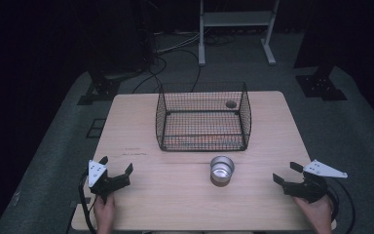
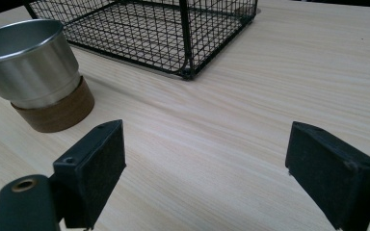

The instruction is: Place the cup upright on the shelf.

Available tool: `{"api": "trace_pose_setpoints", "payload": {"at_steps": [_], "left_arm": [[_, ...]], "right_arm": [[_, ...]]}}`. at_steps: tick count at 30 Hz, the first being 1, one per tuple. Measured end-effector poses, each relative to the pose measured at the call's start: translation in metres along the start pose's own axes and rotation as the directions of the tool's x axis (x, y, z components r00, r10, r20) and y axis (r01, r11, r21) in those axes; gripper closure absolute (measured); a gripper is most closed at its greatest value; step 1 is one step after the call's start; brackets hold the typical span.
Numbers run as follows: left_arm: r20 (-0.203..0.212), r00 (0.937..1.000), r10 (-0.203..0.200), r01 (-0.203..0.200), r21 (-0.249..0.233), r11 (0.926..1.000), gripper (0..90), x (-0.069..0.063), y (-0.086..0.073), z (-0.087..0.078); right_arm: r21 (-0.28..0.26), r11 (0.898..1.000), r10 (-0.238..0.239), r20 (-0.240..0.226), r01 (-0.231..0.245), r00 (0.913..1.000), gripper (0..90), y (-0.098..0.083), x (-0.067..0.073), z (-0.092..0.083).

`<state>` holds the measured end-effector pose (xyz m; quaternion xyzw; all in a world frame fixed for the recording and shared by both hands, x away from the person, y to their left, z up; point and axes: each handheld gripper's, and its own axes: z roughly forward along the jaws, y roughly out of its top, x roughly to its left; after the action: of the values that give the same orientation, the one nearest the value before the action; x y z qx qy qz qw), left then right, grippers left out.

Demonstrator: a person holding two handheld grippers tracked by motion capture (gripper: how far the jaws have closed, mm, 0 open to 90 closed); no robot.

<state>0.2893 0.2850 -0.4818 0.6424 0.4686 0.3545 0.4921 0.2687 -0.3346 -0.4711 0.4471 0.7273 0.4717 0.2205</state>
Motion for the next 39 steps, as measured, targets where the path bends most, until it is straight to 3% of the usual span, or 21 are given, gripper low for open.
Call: {"api": "trace_pose_setpoints", "payload": {"at_steps": [8, 24, 39], "left_arm": [[0.005, 1.0000, 0.002, -0.002, 0.001, 1.0000, 0.0, -0.001, 0.000, -0.001], [0.009, 1.0000, 0.002, -0.002, 0.001, 1.0000, 0.0, -0.001, 0.000, -0.001], [0.009, 1.0000, 0.002, -0.002, 0.000, 1.0000, 0.0, 0.000, 0.000, -0.001]], "right_arm": [[0.001, 1.000, -0.008, -0.006, 0.008, 0.9999, 13.1, 0.002, 0.004, 0.001], [0.003, 0.998, -0.068, -0.045, 0.069, 0.9966, 12.2, 0.009, 0.022, 0.004], [0.018, 0.993, -0.119, -0.095, 0.121, 0.9884, 10.7, 0.013, 0.038, 0.010]]}}
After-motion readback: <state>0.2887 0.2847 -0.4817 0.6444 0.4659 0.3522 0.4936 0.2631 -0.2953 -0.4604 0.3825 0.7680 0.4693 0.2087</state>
